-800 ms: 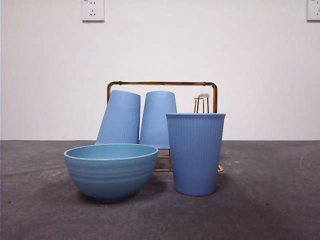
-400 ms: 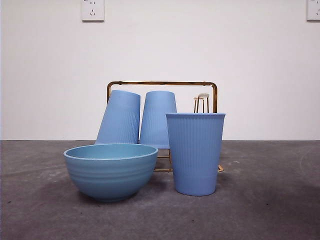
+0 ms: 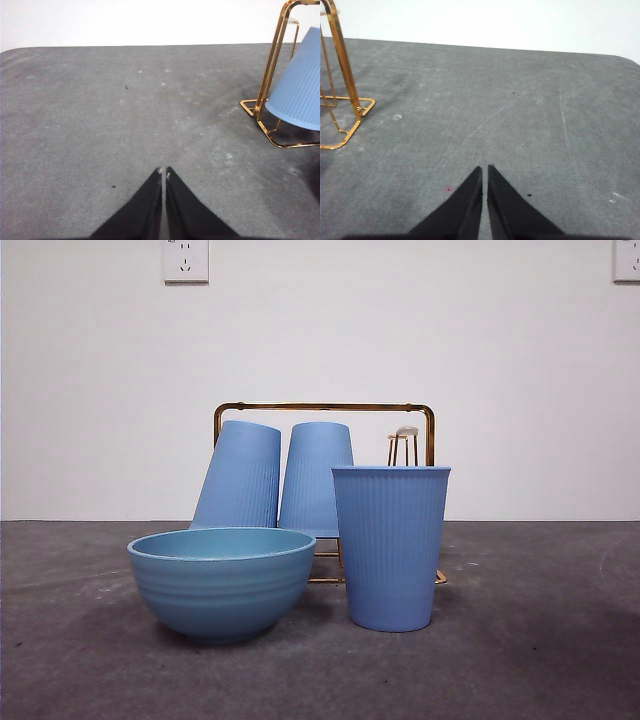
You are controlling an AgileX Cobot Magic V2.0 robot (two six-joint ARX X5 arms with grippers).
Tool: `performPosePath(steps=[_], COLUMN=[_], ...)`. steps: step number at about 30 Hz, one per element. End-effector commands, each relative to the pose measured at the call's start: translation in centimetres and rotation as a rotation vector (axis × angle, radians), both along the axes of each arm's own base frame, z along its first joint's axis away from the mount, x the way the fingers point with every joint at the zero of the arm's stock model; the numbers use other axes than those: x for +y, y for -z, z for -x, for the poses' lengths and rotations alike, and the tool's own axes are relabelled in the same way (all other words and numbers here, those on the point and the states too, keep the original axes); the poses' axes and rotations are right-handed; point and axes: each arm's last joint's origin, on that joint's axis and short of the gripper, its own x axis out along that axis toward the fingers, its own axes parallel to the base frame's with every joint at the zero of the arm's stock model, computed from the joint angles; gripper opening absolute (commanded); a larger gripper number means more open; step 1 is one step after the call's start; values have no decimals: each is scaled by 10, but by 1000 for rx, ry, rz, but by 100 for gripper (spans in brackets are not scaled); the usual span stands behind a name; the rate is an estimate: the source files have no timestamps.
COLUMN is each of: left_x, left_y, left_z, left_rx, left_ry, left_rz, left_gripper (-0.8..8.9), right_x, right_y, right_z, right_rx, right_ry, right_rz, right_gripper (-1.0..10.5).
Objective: Right arm lift cup from the cupboard, then place it on the right of the bowl
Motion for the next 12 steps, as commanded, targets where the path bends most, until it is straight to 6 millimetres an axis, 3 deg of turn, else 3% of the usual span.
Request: performPosePath(steps=[1,12], left_x=[0,0], left_y=[7,7], left_z=[-1,-1], left_rx=[25,25], left_ry=[7,7], left_rz=[-5,-5], left_gripper=[13,13], right_x=[0,0], right_y=[3,1], right_z=[0,-1], right_rx=[8,-14], right_ry=[-1,1], right_rz=[-3,-3], right_gripper=[19,19])
